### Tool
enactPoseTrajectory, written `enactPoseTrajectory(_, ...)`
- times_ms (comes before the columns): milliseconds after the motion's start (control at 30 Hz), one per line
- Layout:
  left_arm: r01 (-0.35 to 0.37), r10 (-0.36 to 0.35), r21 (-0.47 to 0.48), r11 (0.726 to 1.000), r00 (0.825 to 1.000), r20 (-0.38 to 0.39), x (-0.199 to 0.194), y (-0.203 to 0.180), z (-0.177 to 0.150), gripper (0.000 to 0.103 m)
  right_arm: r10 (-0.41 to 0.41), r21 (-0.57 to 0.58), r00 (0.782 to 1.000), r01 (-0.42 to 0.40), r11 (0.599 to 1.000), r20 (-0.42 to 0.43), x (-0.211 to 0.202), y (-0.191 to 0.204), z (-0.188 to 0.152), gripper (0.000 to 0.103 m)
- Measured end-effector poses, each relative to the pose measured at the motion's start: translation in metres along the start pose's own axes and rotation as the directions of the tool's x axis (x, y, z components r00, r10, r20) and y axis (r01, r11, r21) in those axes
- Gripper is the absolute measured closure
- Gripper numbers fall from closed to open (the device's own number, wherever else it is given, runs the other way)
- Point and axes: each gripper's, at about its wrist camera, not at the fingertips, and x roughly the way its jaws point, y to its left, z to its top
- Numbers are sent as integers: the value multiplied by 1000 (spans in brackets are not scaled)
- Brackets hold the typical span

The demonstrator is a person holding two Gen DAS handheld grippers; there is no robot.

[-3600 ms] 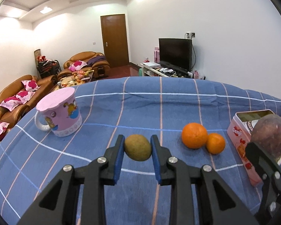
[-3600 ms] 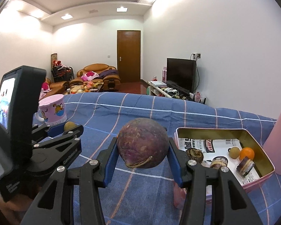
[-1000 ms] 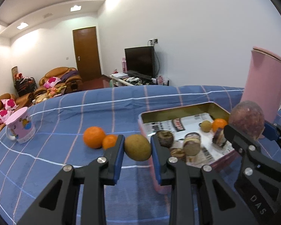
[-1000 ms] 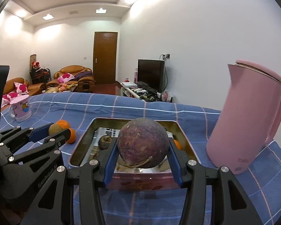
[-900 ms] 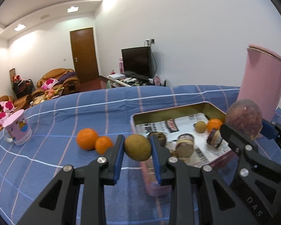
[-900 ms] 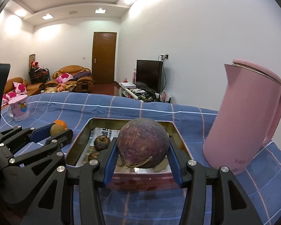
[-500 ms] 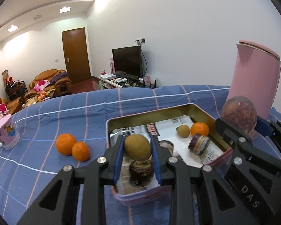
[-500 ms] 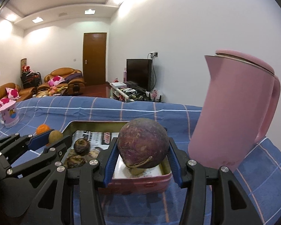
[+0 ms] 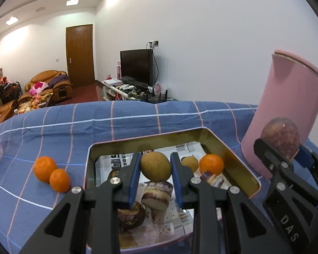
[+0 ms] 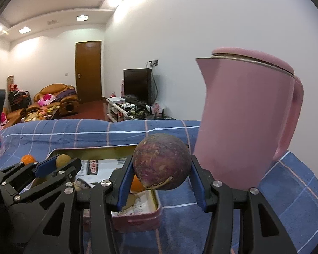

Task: Organize fruits
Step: 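Lower the brown fruit with the left tool while the right tool holds the purple fruit over the tin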

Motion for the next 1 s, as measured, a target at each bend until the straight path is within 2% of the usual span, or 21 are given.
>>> enactPoseTrajectory(200, 13, -13, -33, 999, 1000, 12, 1, 14, 8, 73, -14, -14, 1000, 14, 1000, 2, 7, 10, 4, 51)
enactPoseTrajectory(400, -5, 6, -31, 999, 1000, 27, 2, 23, 13, 73, -19, -24, 999, 20, 1000, 32, 20, 23, 17, 51)
enactPoseTrajectory(767, -34, 32, -43, 999, 999, -32, 23, 31, 11, 73, 75, -48, 994, -79, 996, -76, 64, 39, 25, 51)
enactPoseTrajectory(900, -42, 40, -47, 998, 998, -45, 27, 32, 11, 73, 126, -32, 983, -131, 991, -134, 81, 41, 26, 51)
enactPoseTrajectory(1000, -54, 51, -57, 997, 997, -51, 26, 36, 10, 73, 193, -22, 963, -201, 979, -188, 93, 46, 24, 51)
